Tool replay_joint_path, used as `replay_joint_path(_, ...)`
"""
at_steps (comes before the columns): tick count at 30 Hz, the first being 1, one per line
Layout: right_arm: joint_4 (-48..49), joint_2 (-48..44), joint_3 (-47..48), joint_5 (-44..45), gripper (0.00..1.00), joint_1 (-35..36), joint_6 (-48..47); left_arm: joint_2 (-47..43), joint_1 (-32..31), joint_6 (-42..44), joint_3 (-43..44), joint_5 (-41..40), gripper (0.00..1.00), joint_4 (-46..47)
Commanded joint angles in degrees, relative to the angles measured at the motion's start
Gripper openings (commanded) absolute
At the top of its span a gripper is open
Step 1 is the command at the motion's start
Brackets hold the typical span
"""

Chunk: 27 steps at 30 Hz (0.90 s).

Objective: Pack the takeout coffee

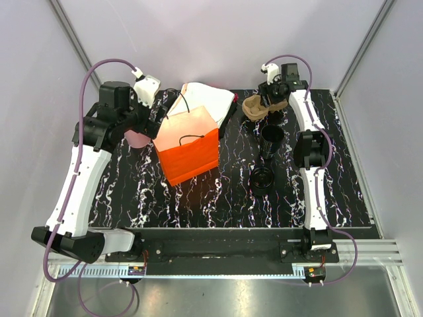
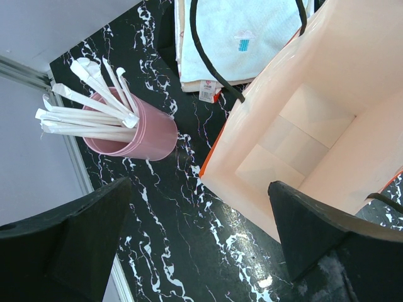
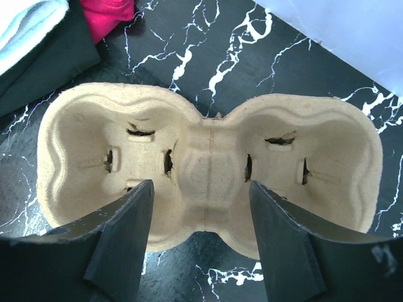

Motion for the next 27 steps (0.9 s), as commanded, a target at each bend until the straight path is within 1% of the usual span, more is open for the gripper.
replay_joint_path(1,1.3,0.5,-0.2,0.51,0.67,0.54,-0.93,0.03,0.17,-0.27,1.08,0.89,0.99,0.67)
replay_joint_path(3,1.21,0.59,-0.47,0.51,0.64,0.54,-0.76,0.03,0.26,-0.36,0.99,0.81,0.99,0.67)
replay_joint_path(9,1.3,0.77,-1.0,0.68,0.62,0.63,-0.85,0.11,0.26,-0.27,0.99,0.8,0.99,0.67)
replay_joint_path(11,1.21,0.68,-1.26,0.68,0.59,0.54,-0.76,0.11,0.17,-0.45,0.91,0.72,0.99,0.75)
replay_joint_path(12,1.39,0.68,-1.26,0.68,0.55,0.54,-0.58,0.11,0.26,-0.45,0.91,0.8,0.99,0.75)
replay_joint_path(14,1.48,0.24,-1.26,0.25,0.52,0.54,-0.32,0.11,0.35,-0.45,0.91,0.72,0.99,0.84)
replay_joint_path(15,1.56,0.15,-1.35,0.16,0.47,0.63,-0.23,0.11,0.26,-0.54,0.91,0.72,0.99,0.84)
replay_joint_path(18,1.74,-0.72,-1.26,0.15,0.43,0.54,0.12,0.03,0.26,-0.54,0.73,0.8,0.99,0.84)
replay_joint_path(27,2.71,-4.59,-0.47,1.21,0.39,0.54,1.35,-0.76,0.43,-0.62,0.38,1.07,0.99,0.93)
